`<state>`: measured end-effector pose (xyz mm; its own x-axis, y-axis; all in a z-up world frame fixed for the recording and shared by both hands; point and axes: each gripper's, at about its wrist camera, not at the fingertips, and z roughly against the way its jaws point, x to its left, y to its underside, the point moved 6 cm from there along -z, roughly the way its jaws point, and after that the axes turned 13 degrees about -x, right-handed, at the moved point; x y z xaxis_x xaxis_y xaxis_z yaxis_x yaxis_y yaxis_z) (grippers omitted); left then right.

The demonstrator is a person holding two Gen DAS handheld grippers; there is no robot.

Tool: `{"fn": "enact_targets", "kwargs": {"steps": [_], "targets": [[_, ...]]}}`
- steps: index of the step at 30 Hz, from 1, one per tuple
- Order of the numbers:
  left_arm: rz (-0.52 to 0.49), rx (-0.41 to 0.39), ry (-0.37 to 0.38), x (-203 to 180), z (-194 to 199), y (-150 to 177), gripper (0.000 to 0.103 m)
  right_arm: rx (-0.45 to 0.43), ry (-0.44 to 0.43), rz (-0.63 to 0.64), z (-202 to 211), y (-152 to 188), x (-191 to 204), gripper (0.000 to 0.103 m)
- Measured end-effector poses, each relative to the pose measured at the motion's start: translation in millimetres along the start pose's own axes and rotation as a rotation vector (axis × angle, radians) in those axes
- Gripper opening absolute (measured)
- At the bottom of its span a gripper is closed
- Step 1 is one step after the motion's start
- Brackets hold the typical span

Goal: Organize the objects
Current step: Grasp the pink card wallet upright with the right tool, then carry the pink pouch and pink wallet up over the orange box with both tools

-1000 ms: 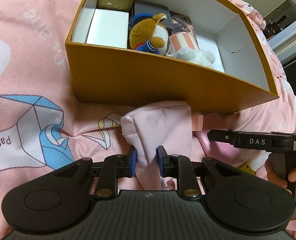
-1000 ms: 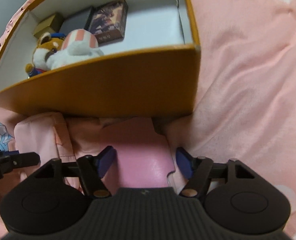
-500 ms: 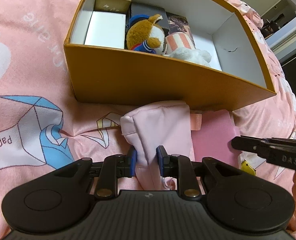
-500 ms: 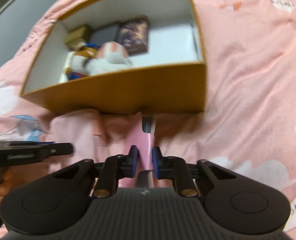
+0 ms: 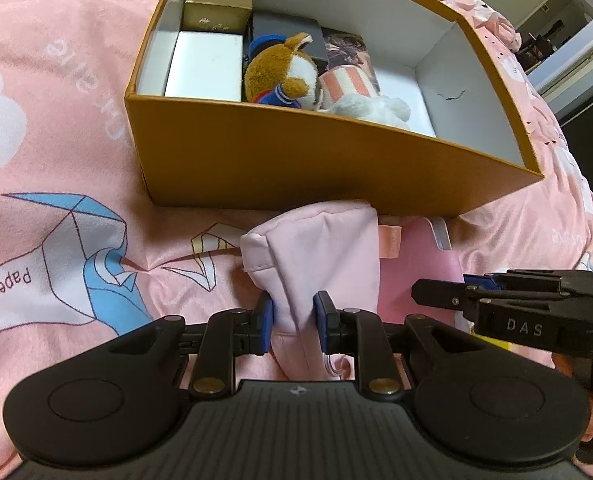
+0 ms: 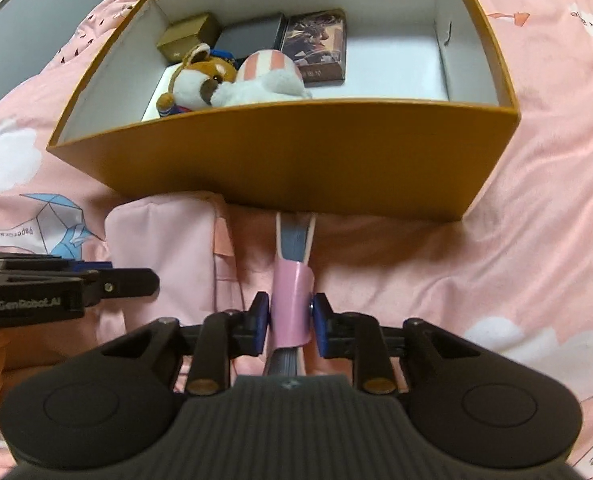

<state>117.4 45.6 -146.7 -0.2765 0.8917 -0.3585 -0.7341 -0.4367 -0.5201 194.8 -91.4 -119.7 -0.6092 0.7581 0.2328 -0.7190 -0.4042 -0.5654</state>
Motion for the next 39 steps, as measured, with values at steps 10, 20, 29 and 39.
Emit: {"fn": "enact_targets", "kwargs": {"steps": [10,20,29,39], "targets": [[-0.069,-0.042,0.157,-42,40,-10,0.024,-0.085,0.027,0.026,57,-12,-6,0.023],[-0.086,-0.232,0.221,-87,74,-69,0.024,-0.302,0.061,0.016,144,-54,-19,0.022],[-0.049,-0.313,0.221,-111,53,-123,0.024,-0.492,0.107,0.029,174,-110,-26,0.022],[0.103,-0.128,0.236,-92,-35,-143,0.024,-0.521,0.149,-0.079,130,-143,-63,0.022]]}}
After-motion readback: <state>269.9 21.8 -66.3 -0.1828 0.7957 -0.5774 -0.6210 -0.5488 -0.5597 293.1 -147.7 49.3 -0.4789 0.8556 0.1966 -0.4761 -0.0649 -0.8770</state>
